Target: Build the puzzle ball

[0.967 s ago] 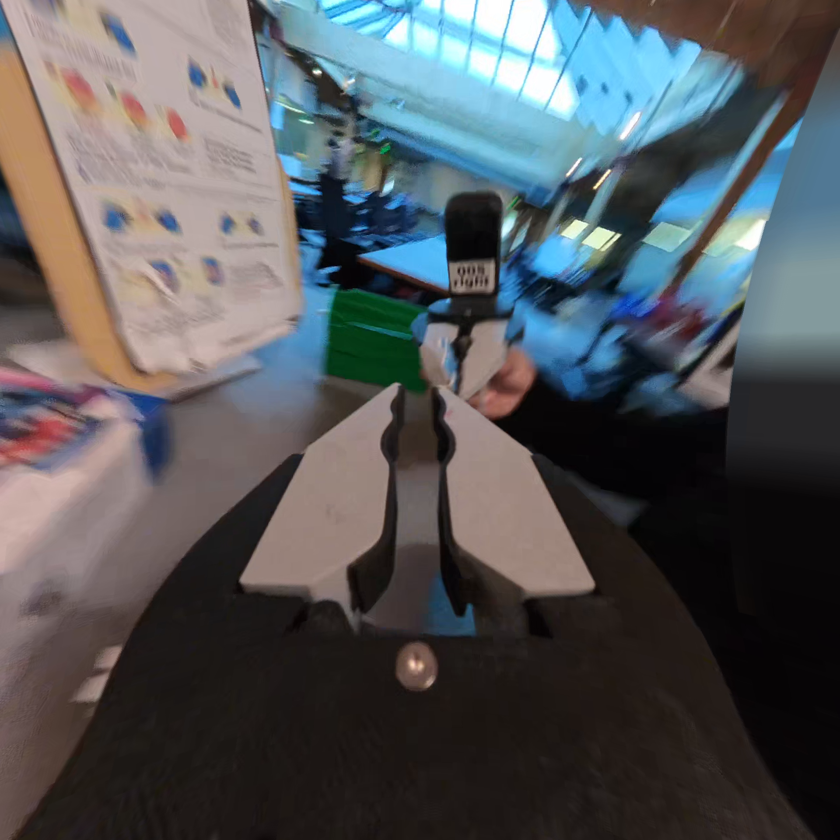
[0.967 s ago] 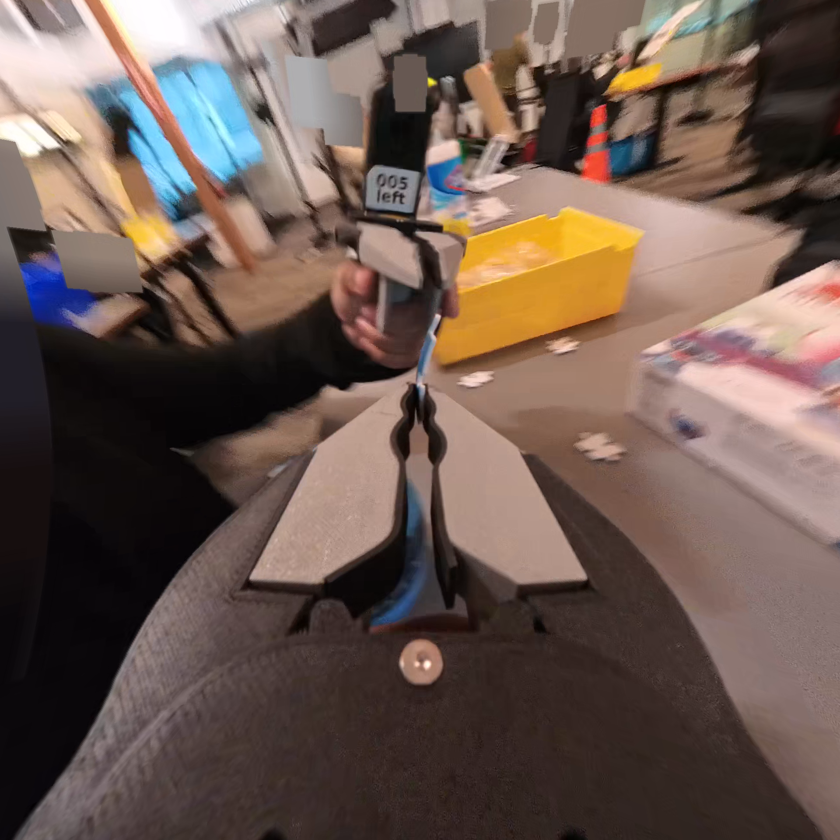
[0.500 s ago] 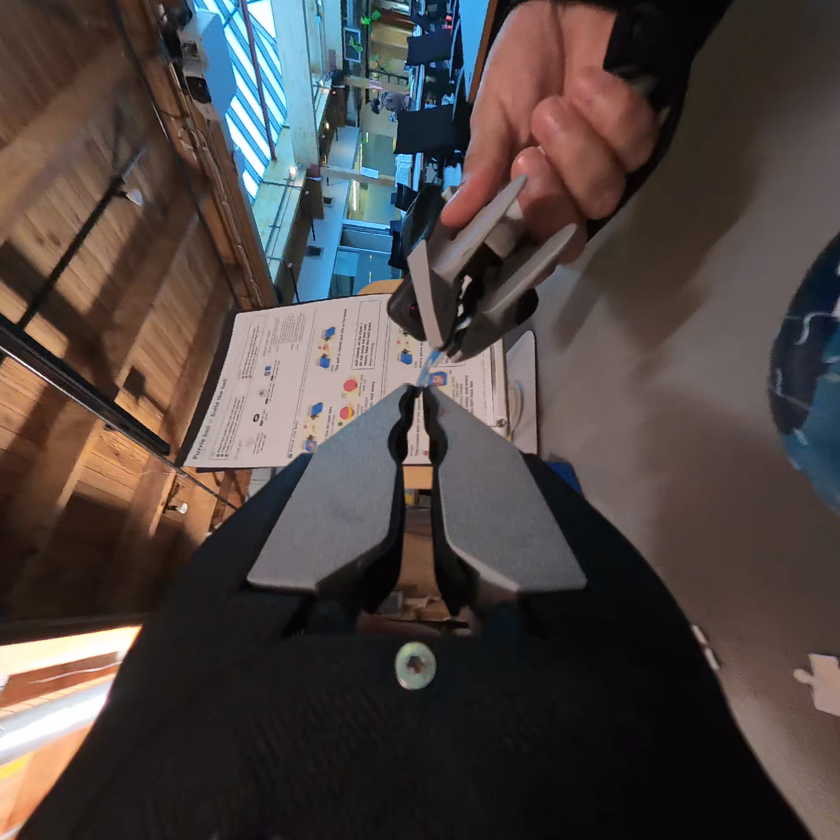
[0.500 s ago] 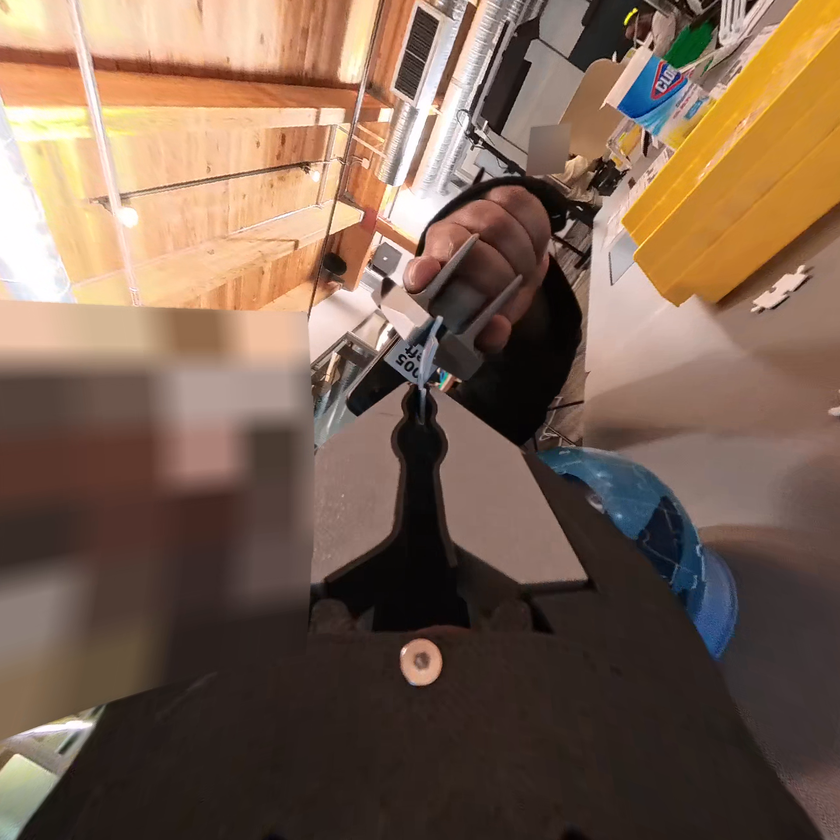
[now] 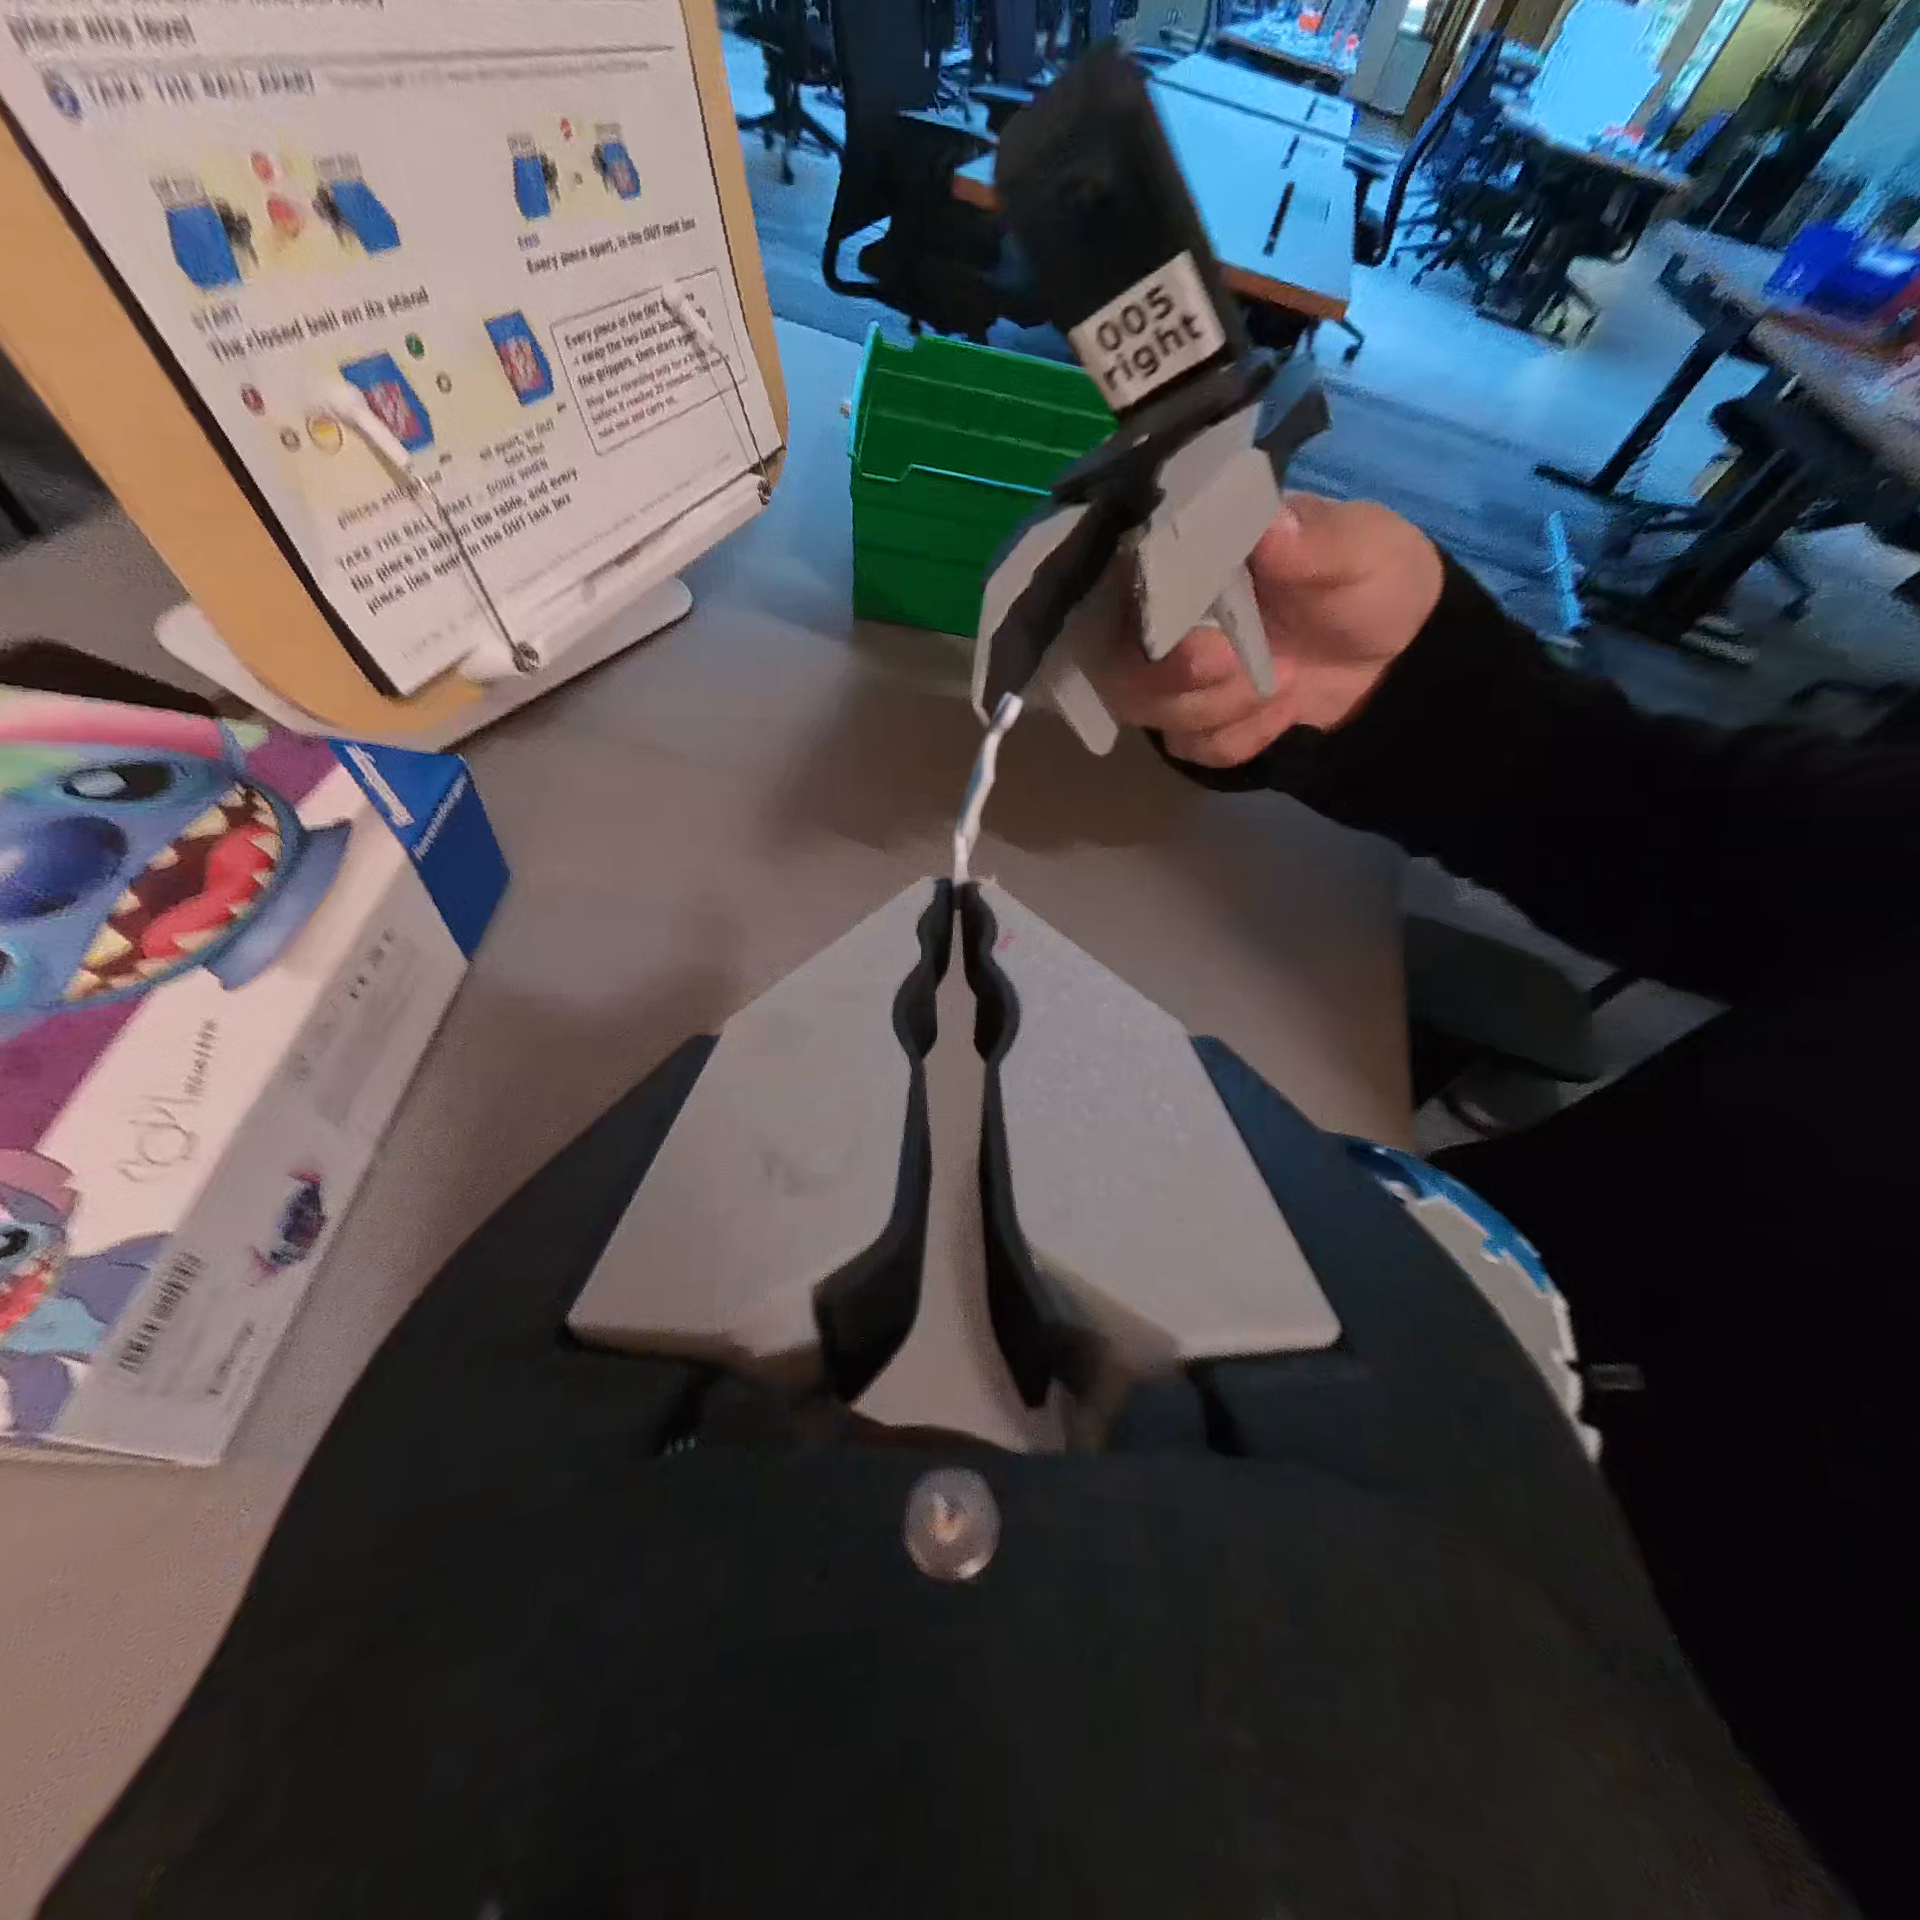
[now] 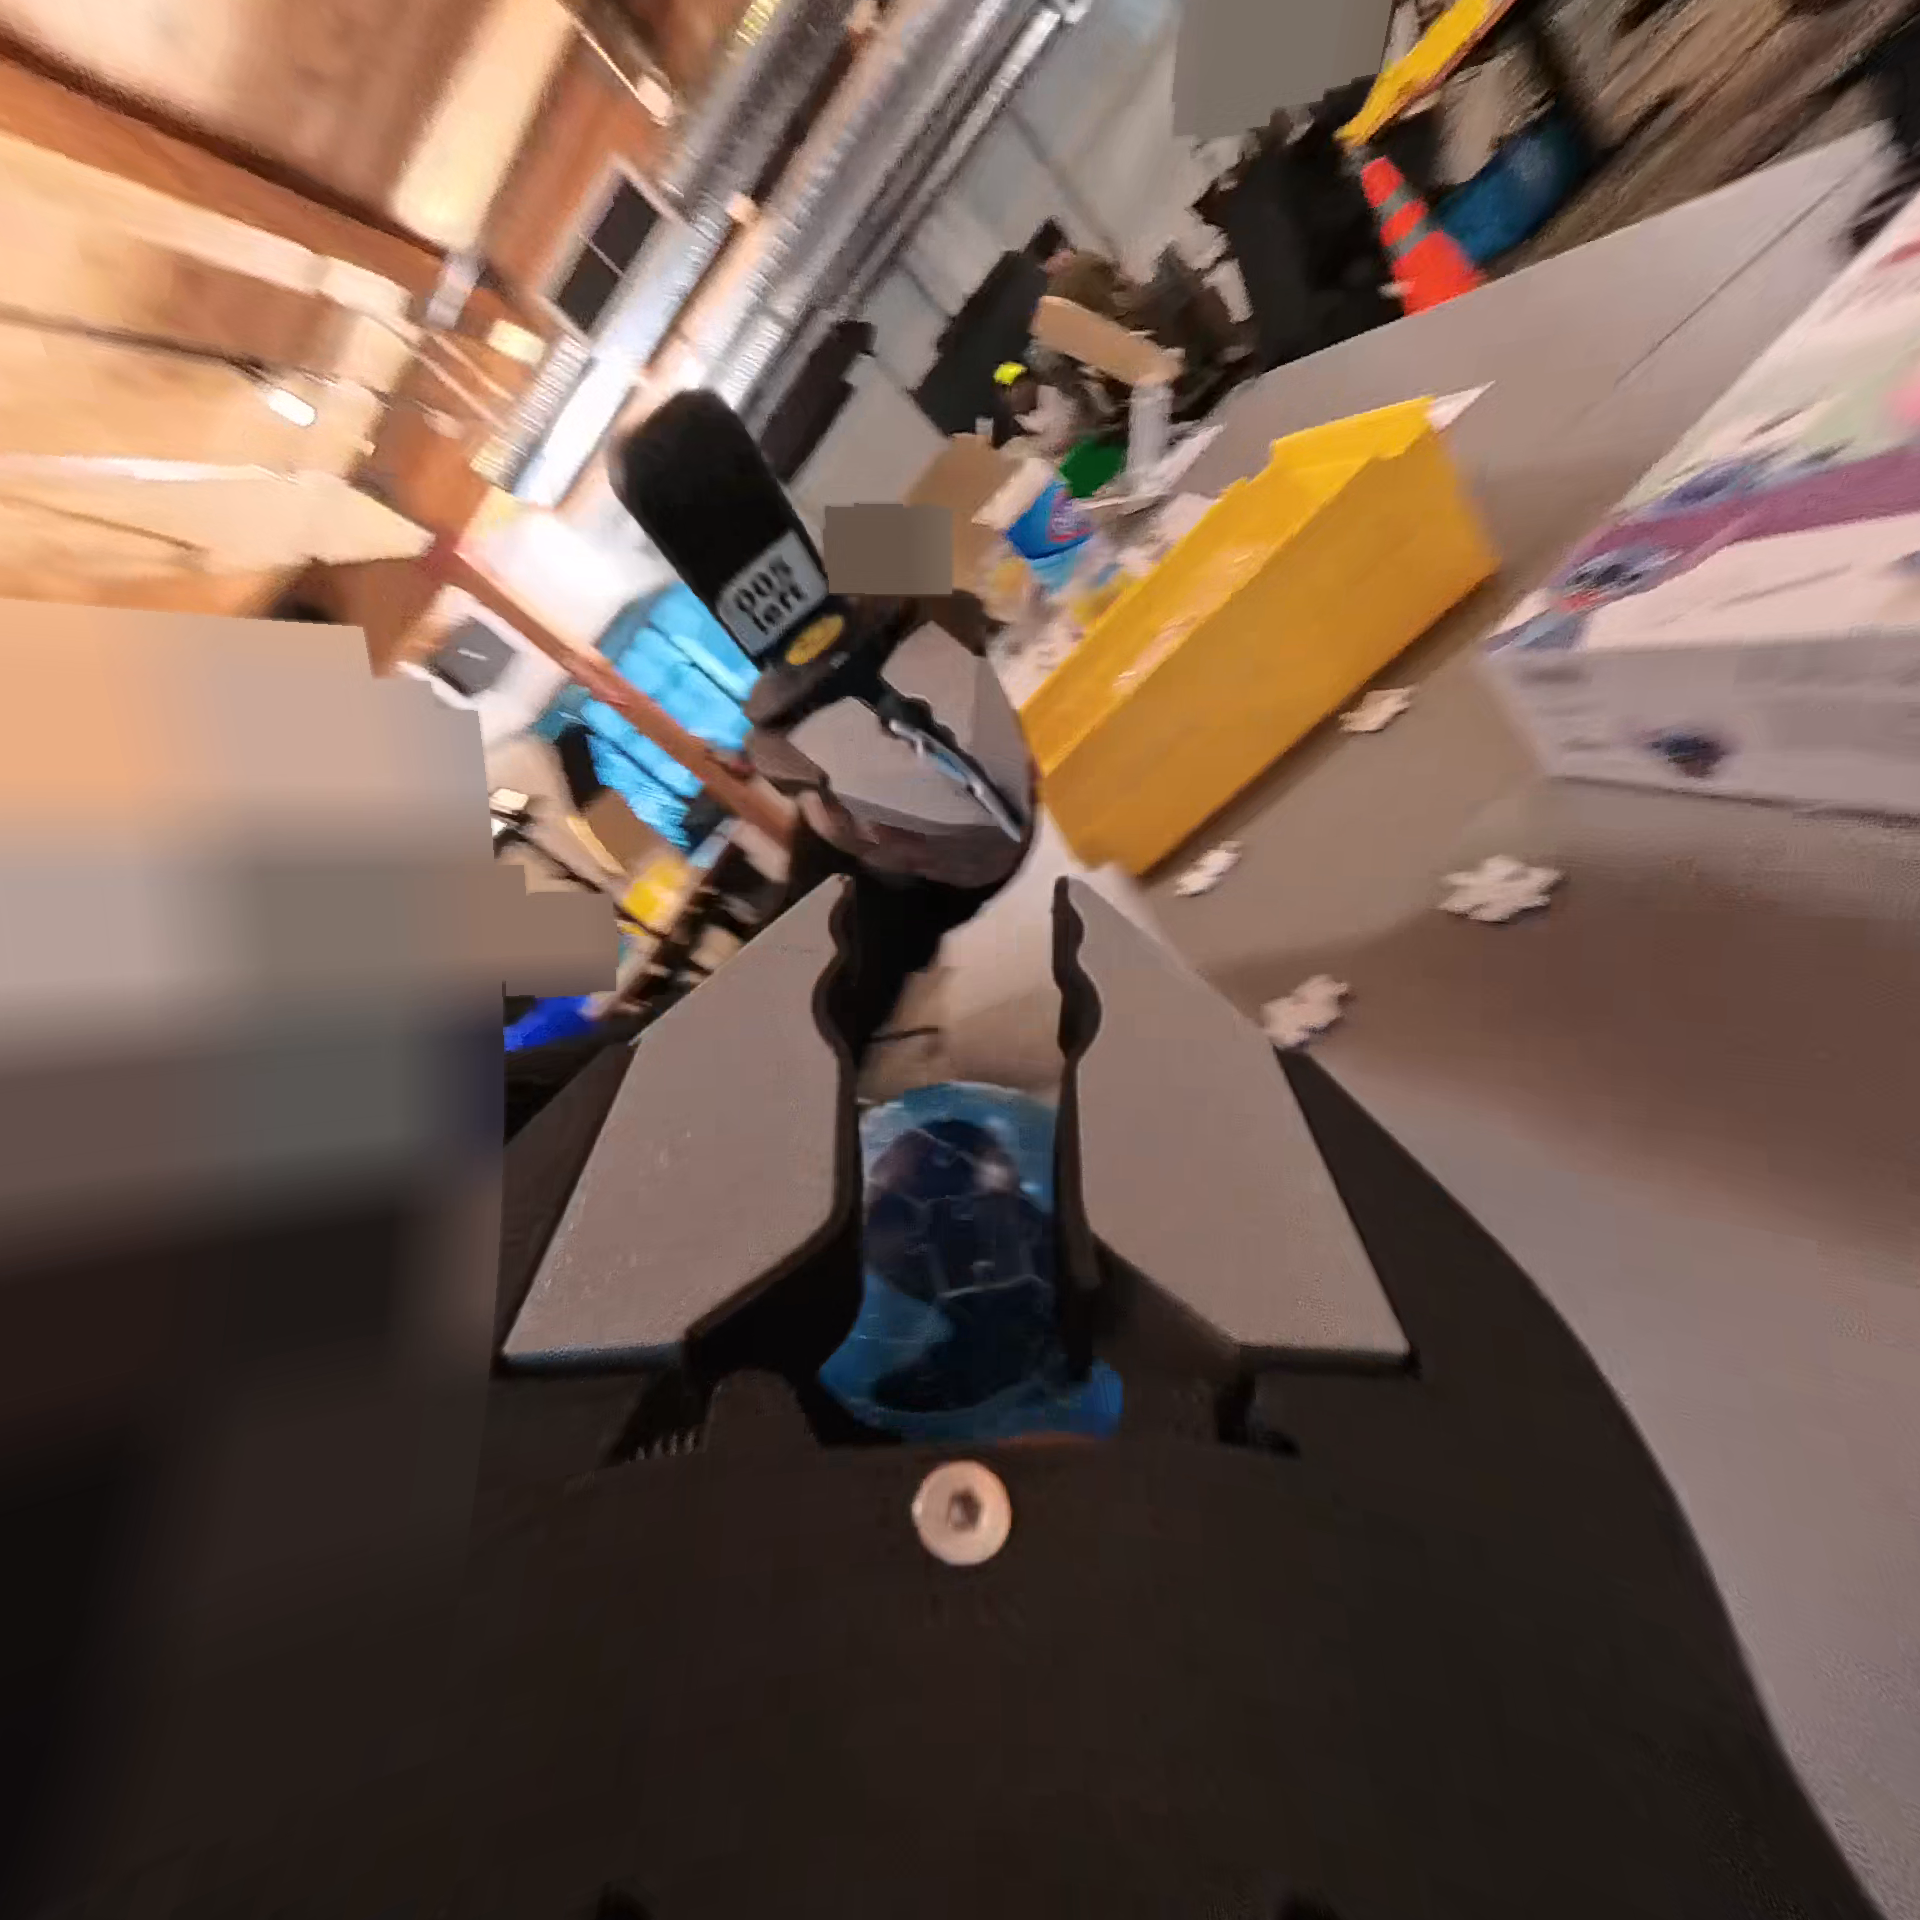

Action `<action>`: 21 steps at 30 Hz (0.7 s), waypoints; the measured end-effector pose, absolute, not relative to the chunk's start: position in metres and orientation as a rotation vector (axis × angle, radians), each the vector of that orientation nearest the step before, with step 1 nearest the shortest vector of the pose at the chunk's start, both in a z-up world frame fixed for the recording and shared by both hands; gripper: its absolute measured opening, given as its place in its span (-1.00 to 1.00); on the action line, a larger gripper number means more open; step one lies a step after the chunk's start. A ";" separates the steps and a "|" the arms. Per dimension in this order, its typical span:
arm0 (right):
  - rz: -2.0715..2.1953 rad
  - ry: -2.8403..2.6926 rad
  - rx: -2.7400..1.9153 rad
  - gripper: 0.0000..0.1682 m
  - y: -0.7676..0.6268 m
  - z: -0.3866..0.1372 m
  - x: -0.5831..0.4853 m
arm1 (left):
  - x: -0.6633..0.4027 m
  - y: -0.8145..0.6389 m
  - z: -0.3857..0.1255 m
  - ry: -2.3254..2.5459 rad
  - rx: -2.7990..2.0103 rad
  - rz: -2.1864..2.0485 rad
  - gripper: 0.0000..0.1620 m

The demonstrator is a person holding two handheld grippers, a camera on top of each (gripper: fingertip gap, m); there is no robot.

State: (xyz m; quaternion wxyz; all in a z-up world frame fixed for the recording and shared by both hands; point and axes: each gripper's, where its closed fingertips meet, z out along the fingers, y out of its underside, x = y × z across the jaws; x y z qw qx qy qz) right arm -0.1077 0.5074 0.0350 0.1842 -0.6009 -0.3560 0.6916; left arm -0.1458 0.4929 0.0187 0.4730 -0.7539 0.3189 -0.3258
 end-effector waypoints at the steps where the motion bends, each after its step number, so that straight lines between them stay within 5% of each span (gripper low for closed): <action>1: 1.869 -1.033 -1.692 -0.59 0.509 0.033 -0.108 | -0.146 0.492 0.018 0.756 -1.855 -0.850 -1.00; 13: 1.346 -1.338 -1.443 -0.72 0.485 0.032 -0.137 | -0.134 0.479 0.008 0.825 -1.846 -0.934 -1.00; 16: 1.293 -1.369 -1.421 -0.97 0.483 0.024 -0.139 | -0.135 0.477 0.003 0.866 -1.851 -0.863 -1.00; 21: 1.266 -1.410 -1.328 -1.00 0.472 0.018 -0.138 | -0.135 0.469 -0.006 1.022 -1.789 -0.659 -1.00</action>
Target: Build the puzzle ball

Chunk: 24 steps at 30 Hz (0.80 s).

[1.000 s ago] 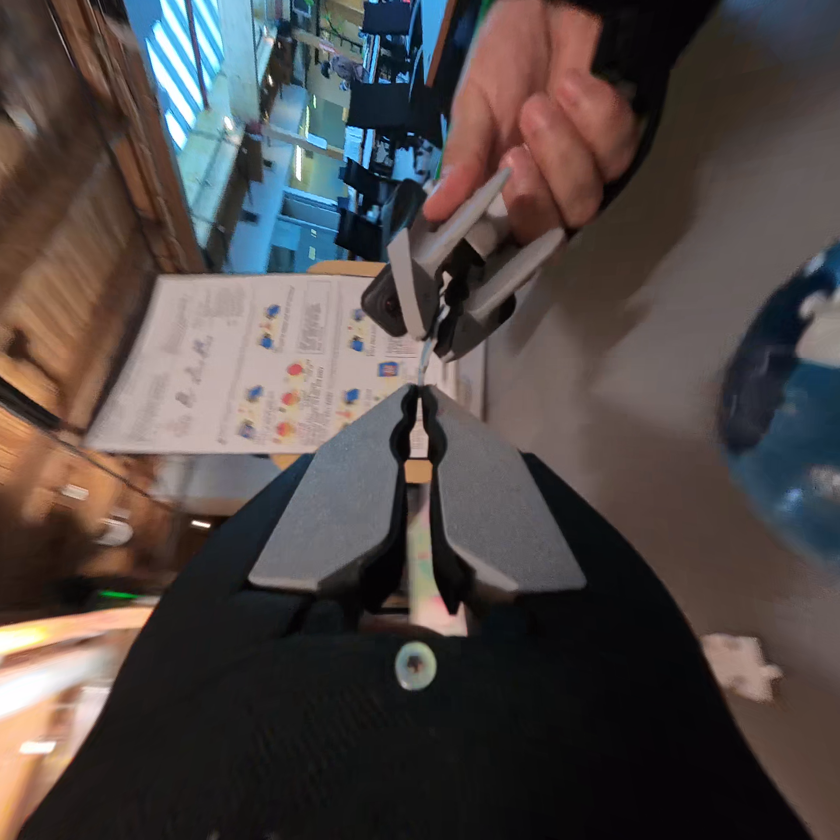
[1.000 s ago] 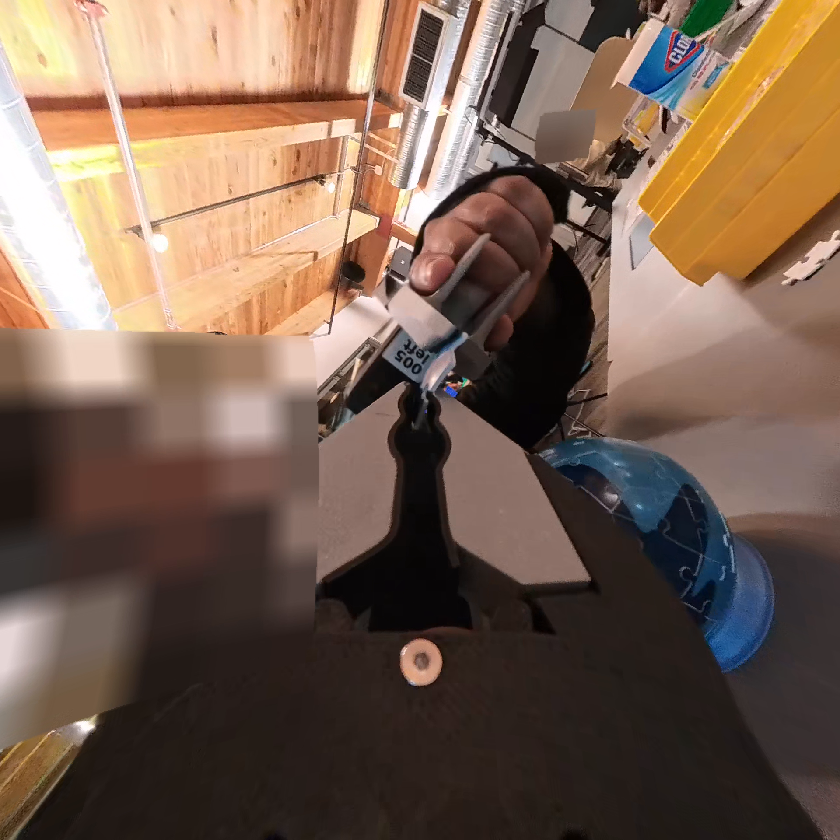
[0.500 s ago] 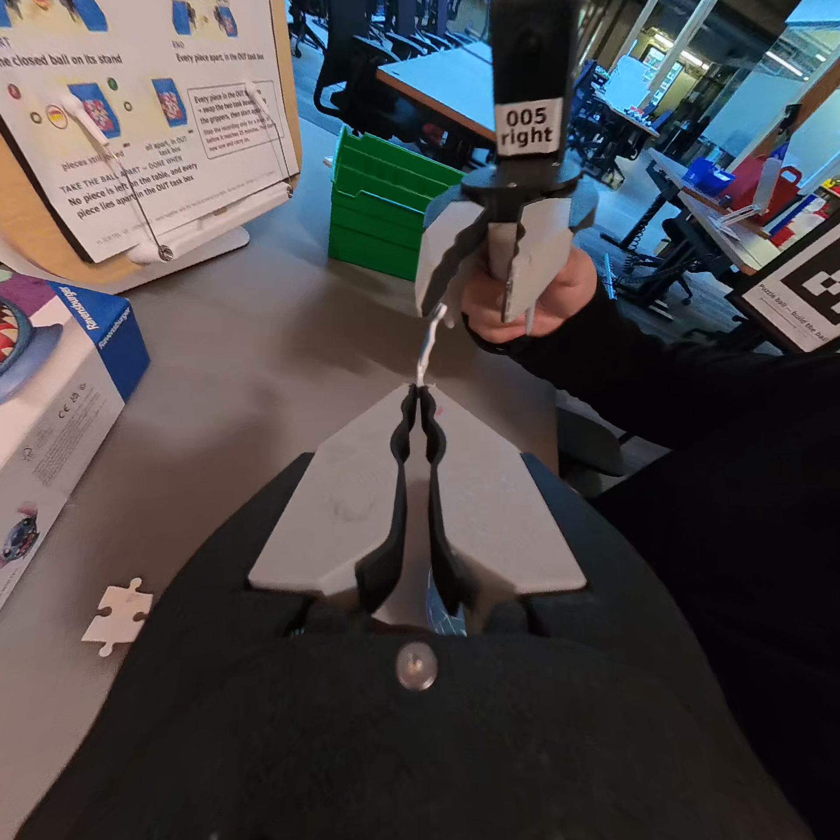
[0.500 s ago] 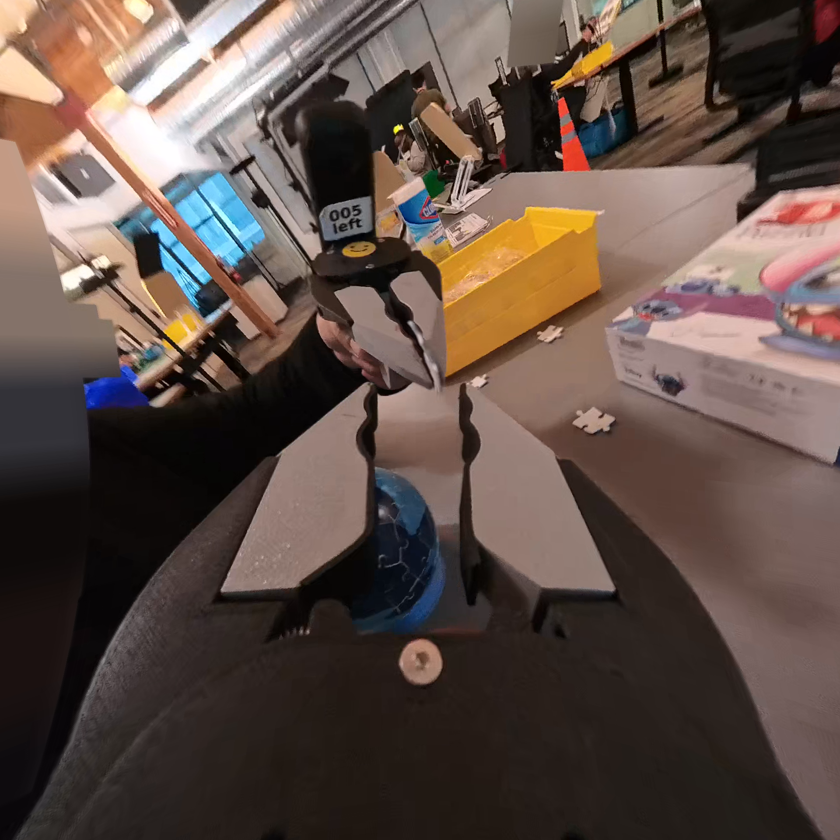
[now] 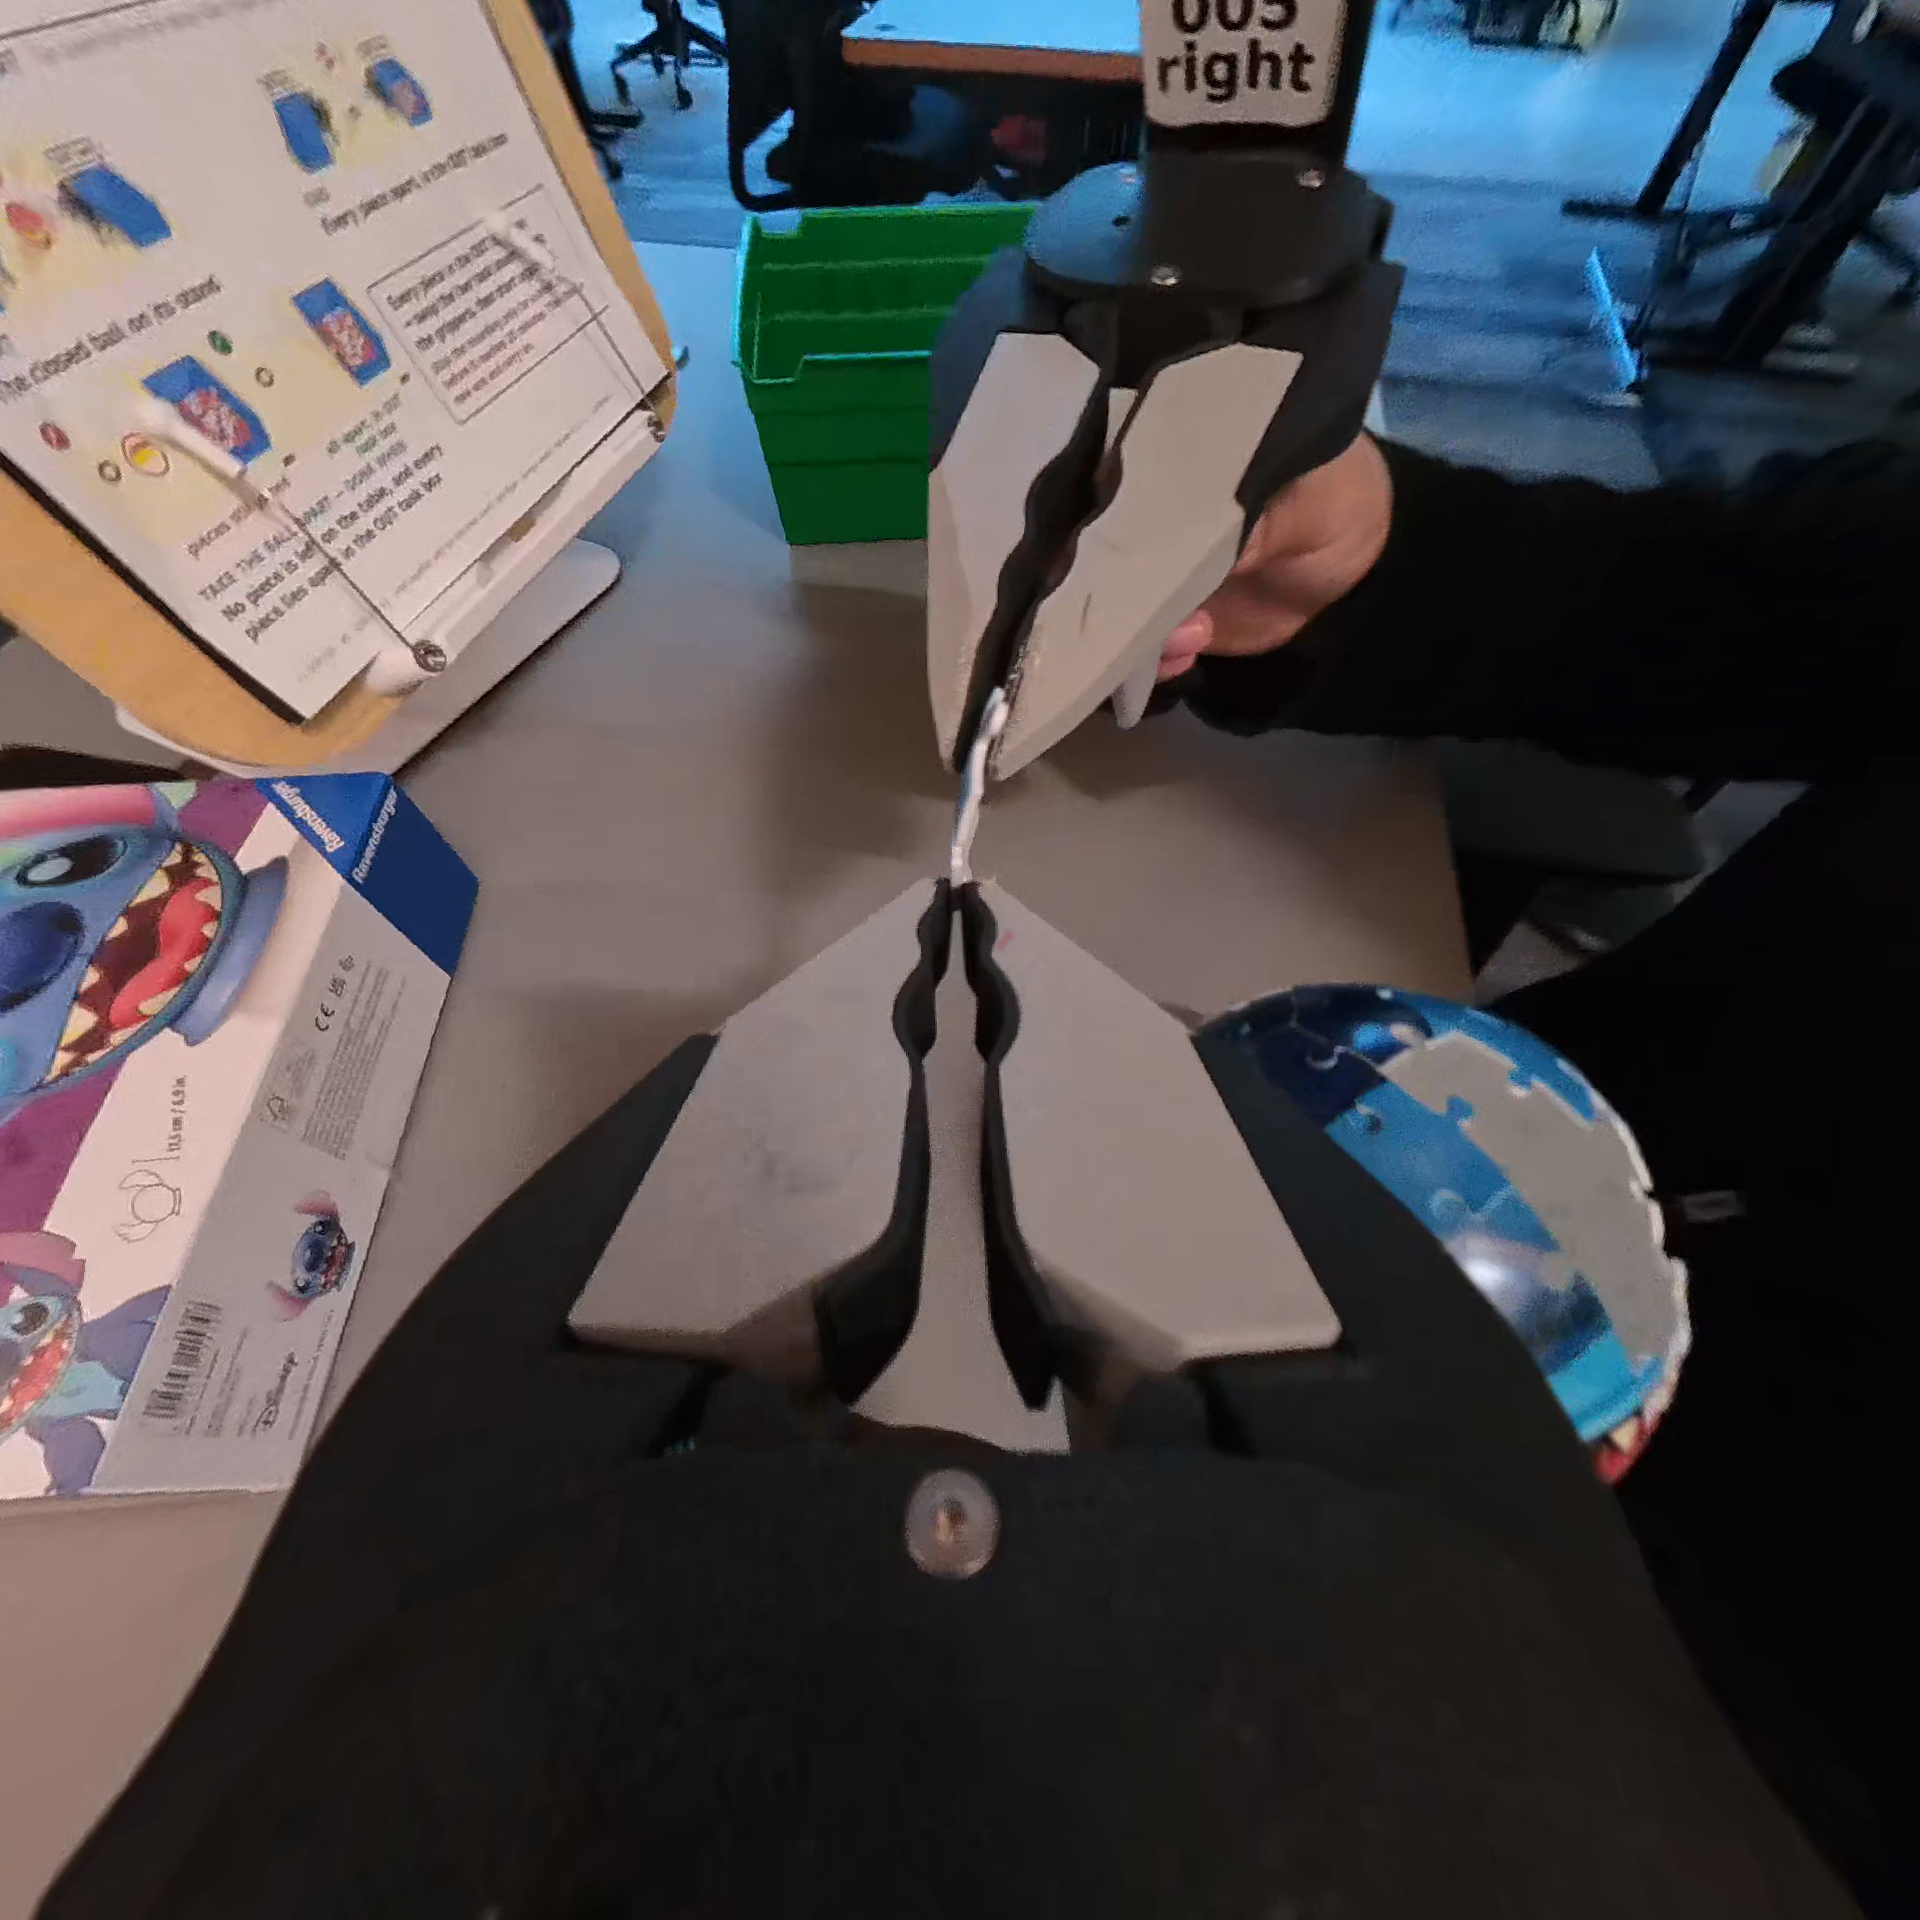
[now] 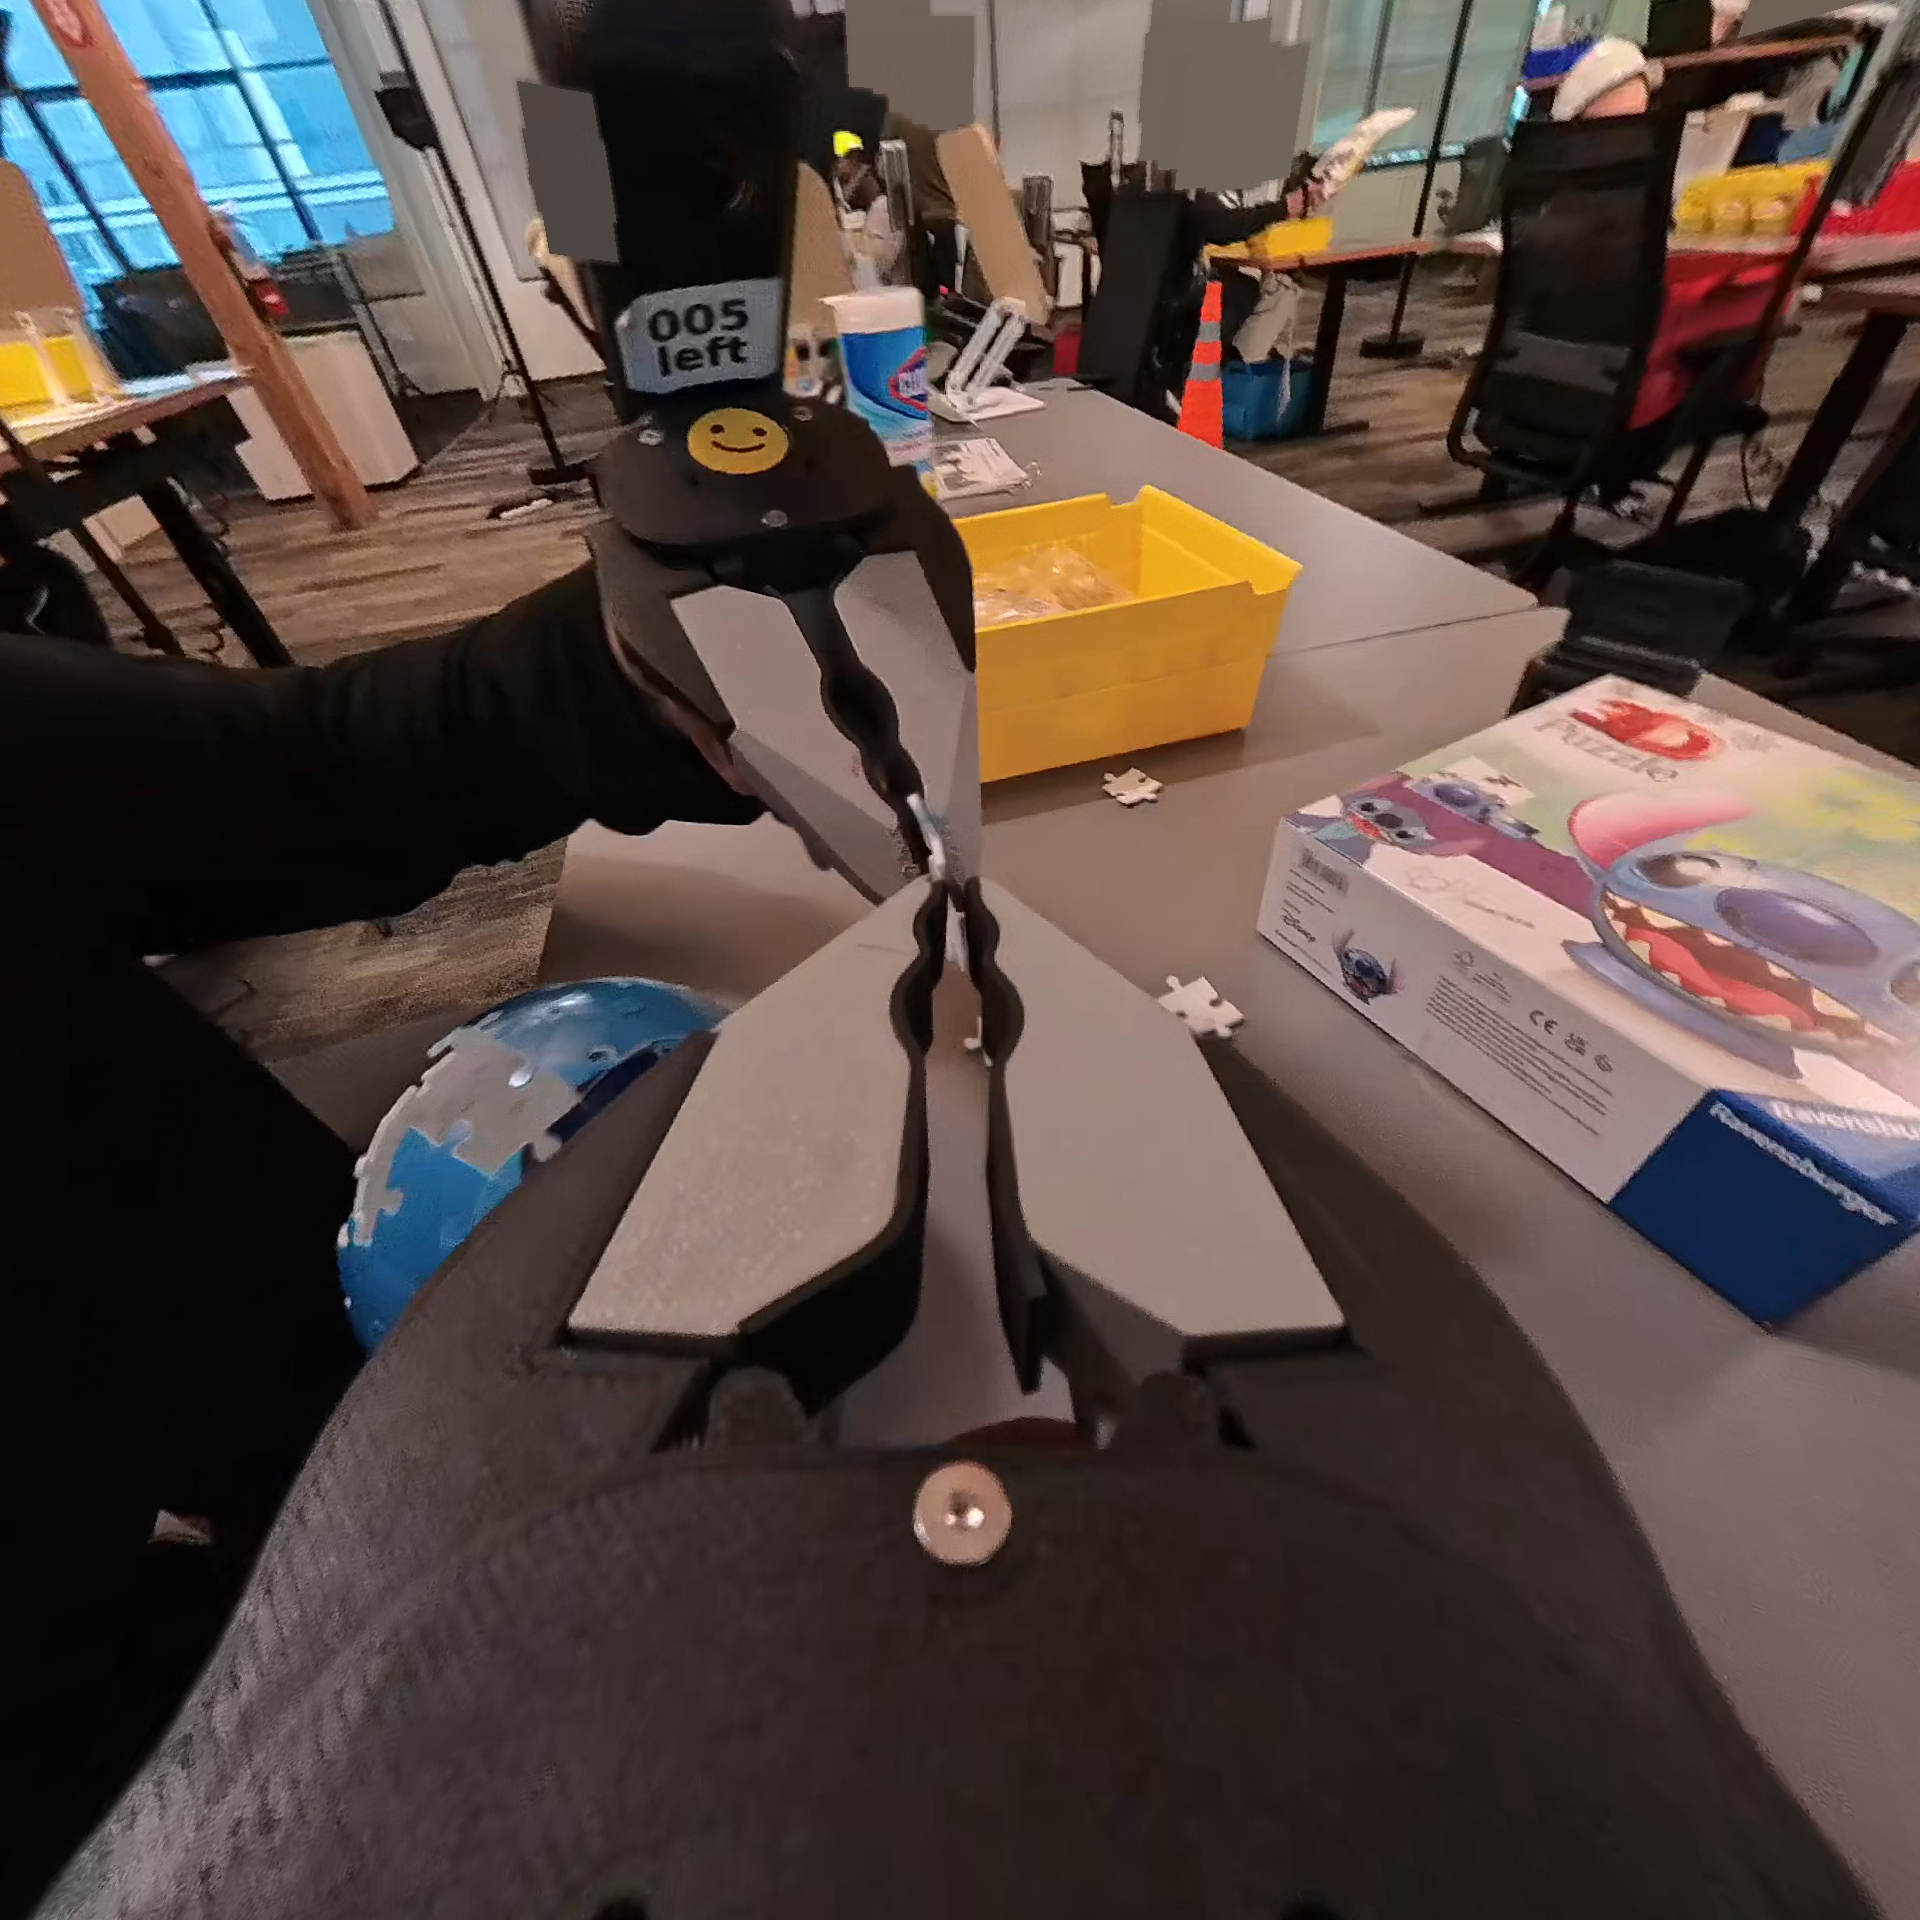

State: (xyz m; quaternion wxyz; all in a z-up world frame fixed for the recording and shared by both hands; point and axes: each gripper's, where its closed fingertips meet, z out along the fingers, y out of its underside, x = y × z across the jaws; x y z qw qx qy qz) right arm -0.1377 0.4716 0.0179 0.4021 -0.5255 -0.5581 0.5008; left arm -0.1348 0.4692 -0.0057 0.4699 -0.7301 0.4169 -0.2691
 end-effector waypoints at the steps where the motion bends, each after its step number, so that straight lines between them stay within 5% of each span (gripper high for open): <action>1: 1.253 -1.427 -1.295 -1.00 0.467 0.016 -0.136 | -0.134 0.465 -0.008 1.044 -1.783 -0.648 -1.00; 13: 1.275 -1.458 -1.117 -0.87 0.443 -0.002 -0.124 | -0.126 0.451 -0.025 1.198 -1.591 -0.398 -1.00; 24: 1.065 -1.509 -1.001 -0.97 0.432 -0.011 -0.132 | -0.128 0.448 -0.040 1.344 -1.445 -0.144 -1.00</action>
